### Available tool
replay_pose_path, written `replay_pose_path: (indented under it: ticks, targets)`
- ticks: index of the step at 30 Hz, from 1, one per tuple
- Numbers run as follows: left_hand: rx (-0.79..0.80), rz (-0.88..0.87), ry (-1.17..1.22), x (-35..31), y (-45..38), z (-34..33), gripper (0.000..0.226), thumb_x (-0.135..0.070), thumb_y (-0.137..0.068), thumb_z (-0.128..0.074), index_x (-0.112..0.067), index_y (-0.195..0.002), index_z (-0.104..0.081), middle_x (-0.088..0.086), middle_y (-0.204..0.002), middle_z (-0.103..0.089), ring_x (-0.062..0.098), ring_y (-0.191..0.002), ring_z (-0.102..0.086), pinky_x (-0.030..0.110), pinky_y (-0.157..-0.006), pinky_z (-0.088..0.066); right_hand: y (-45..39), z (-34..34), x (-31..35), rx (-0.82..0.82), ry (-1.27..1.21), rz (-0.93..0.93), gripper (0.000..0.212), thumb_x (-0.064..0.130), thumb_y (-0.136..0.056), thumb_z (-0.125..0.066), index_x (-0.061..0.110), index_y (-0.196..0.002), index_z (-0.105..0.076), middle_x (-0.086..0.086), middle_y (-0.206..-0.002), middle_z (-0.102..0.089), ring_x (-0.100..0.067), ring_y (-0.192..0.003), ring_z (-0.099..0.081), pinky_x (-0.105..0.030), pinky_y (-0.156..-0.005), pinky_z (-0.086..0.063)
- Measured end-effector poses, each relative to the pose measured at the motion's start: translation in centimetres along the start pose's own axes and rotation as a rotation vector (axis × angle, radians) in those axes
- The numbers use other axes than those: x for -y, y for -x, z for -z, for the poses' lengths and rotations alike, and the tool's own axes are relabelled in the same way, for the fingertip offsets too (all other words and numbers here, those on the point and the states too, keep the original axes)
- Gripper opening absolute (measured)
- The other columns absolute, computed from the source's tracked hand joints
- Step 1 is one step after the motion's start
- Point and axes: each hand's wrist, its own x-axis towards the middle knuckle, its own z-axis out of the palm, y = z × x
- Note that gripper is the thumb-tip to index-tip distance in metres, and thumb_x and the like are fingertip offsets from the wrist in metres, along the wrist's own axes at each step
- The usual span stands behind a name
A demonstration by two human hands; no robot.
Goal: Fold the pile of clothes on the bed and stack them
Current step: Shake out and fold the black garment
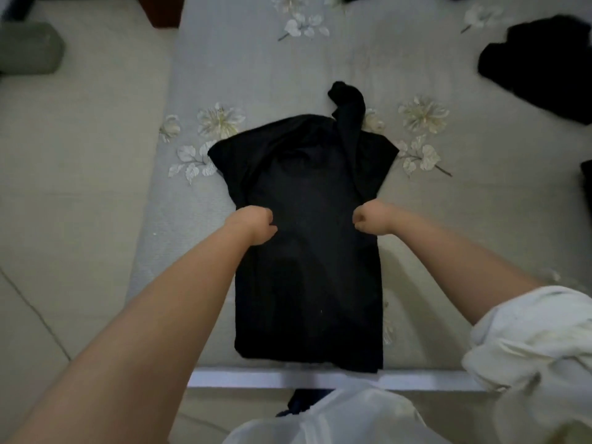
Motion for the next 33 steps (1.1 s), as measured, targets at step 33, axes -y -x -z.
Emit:
replay_pose_path:
  ticks: [33]
  targets:
    - [-0.505, -0.001, -0.151, 13.5, -29.6, 5.9, 0.055, -0.020, -0.093, -0.040, -0.047, -0.139, -0.025, 0.013, -0.096, -0.043, 0.035, -0.083, -0.055, 0.036, -0.061, -0.032, -26.0, 7.5, -11.2, -0.122, 0.676, -0.257, 0.033, 0.027, -0.096, -0.031, 0.020, -0.118, -0.055, 0.001, -0.116, -0.061, -0.025, -0.123, -0.040, -0.058, -0.110, -0.001]
